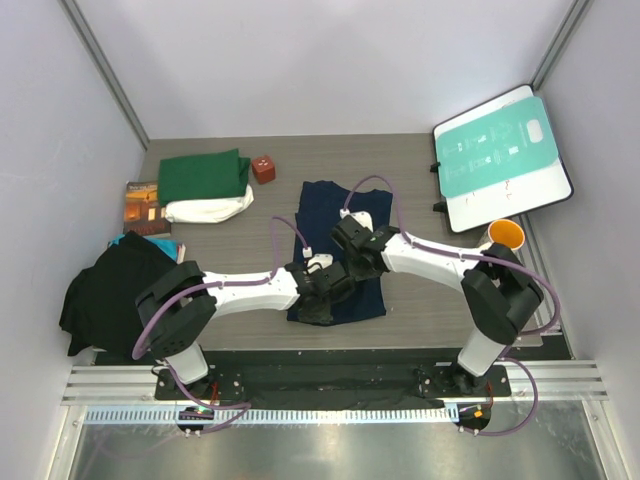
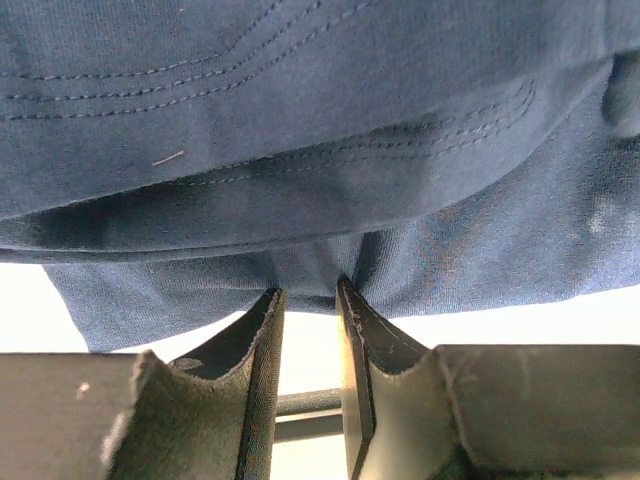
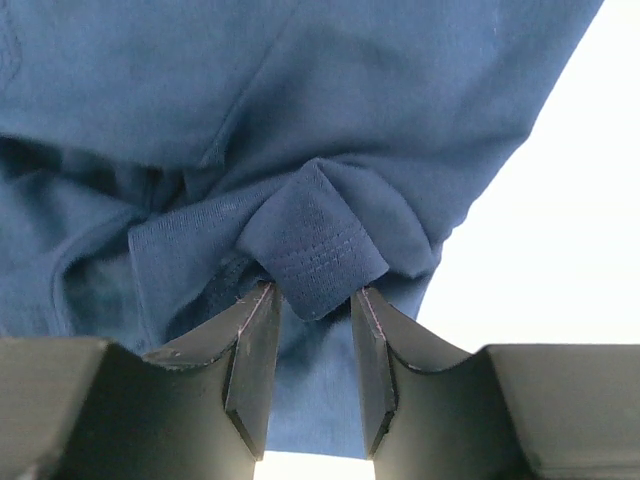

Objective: Fold and stack the t-shirts

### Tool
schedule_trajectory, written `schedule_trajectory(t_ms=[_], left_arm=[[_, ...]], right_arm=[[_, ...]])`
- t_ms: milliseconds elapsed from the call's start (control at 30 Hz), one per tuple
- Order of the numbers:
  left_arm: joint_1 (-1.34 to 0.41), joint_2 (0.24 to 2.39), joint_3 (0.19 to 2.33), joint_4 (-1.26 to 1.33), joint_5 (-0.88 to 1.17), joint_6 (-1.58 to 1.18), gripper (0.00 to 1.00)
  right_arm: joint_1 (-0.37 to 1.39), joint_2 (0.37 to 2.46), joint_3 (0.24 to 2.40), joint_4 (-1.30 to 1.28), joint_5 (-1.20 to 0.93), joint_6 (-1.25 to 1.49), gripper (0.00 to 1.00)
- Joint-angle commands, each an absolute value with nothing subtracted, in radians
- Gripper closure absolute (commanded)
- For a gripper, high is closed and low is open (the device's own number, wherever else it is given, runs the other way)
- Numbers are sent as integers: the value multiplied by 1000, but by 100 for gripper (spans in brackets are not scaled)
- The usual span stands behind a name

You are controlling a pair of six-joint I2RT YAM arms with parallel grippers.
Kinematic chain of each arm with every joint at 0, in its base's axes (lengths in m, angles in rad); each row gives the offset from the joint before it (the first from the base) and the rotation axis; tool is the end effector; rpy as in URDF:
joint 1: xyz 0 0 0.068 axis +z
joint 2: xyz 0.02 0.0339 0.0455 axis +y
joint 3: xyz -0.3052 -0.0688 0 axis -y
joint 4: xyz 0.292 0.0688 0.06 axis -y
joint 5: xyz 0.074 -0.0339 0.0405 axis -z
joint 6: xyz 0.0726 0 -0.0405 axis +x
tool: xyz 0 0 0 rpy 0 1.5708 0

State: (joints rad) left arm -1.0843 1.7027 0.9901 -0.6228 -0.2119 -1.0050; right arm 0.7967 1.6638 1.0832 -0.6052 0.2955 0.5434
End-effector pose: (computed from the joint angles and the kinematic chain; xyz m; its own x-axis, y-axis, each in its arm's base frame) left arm 0.1791 -0.3059 0.1296 -0.9539 0.0384 -0.2977 0.0672 0.9939 -0.0872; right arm 0.2803 0.2564 0.1744 -0.8687 -0.1810 -0.4610 -0.1851 0.9820 -0.0368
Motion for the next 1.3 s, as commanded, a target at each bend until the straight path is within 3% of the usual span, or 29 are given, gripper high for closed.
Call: schedule_trajectory(t_ms=[0, 733, 900, 1033, 1267], left_arm=[[-1094, 1792, 890, -735, -183, -986, 73], [-1104, 1833, 894, -733, -164, -980, 73], [-1104, 1787, 931, -782, -211, -965, 68], [-1101, 1721, 1021, -848, -273, -942, 62], [-1094, 1715, 1167, -934, -322, -888, 60]], right_arm=[[781, 1701, 1163, -572, 337, 514, 60], [583, 1884, 1396, -543, 279, 414, 60], [583, 1888, 1437, -555, 229, 416, 61], [583, 1798, 1416, -594, 207, 423, 60], [583, 1516, 1338, -687, 161, 429, 60]])
